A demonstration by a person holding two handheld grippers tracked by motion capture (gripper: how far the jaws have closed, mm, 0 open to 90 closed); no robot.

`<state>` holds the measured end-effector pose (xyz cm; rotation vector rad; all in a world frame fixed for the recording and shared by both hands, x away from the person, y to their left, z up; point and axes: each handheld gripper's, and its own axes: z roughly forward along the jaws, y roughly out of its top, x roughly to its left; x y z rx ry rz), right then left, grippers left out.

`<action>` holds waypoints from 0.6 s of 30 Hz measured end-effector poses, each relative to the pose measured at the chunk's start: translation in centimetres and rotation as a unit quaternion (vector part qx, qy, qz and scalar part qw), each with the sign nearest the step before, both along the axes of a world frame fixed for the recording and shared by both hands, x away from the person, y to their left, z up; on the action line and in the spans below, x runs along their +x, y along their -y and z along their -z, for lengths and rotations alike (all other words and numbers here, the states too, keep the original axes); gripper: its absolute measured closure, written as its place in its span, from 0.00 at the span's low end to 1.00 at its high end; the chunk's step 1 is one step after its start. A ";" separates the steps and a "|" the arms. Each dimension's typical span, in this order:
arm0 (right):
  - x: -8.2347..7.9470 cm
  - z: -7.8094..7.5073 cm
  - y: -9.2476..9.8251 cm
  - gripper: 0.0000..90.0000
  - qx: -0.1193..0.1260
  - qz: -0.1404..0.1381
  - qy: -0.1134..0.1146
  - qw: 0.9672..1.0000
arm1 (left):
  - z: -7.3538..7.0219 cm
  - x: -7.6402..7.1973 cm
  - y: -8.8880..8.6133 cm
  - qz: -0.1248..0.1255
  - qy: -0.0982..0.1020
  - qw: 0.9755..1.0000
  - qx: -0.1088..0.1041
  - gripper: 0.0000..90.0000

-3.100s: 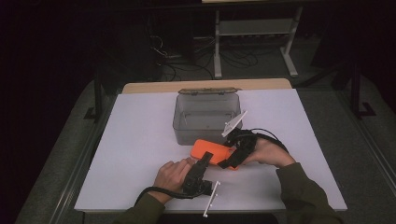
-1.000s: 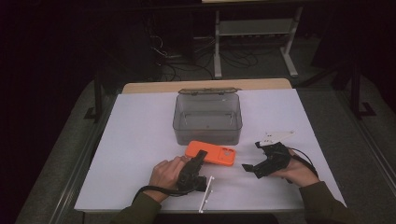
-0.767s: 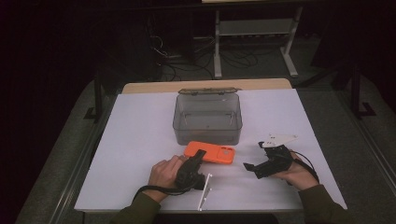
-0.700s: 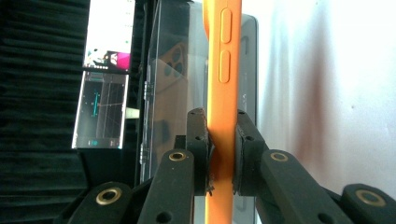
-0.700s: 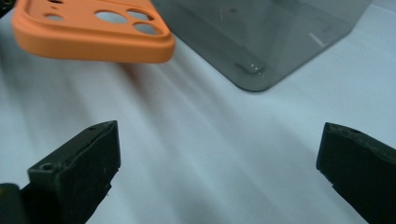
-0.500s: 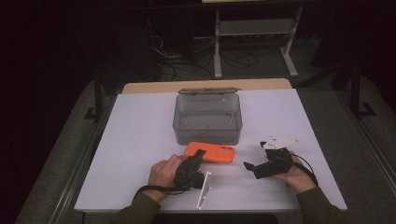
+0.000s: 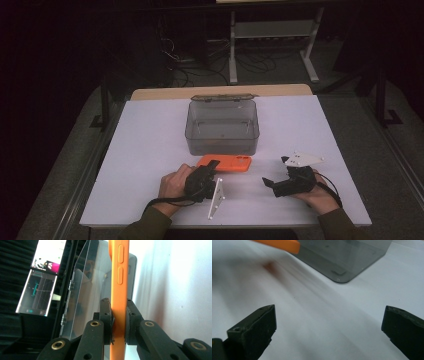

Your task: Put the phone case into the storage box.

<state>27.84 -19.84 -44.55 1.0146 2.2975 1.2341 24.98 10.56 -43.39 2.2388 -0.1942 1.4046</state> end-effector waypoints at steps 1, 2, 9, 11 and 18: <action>-0.1 0.0 0.0 0.00 0.001 0.001 -0.001 1.000 | -0.1 0.0 -0.1 0.000 -0.004 1.000 -0.004 0.89; -0.1 0.0 0.1 0.00 0.001 0.000 -0.001 1.000 | -0.1 0.1 -0.1 0.000 -0.009 1.000 -0.010 0.89; 0.1 0.2 0.2 0.00 0.002 0.000 0.000 1.000 | -0.5 0.4 -0.6 -0.002 -0.040 0.998 -0.040 0.89; 0.2 0.2 0.1 0.00 0.001 0.000 -0.001 1.000 | -0.6 0.5 -0.7 -0.001 -0.050 0.997 -0.052 0.89; 0.1 0.2 0.0 0.00 0.000 -0.001 0.000 1.000 | -0.9 0.8 -1.1 -0.001 -0.077 0.994 -0.080 0.88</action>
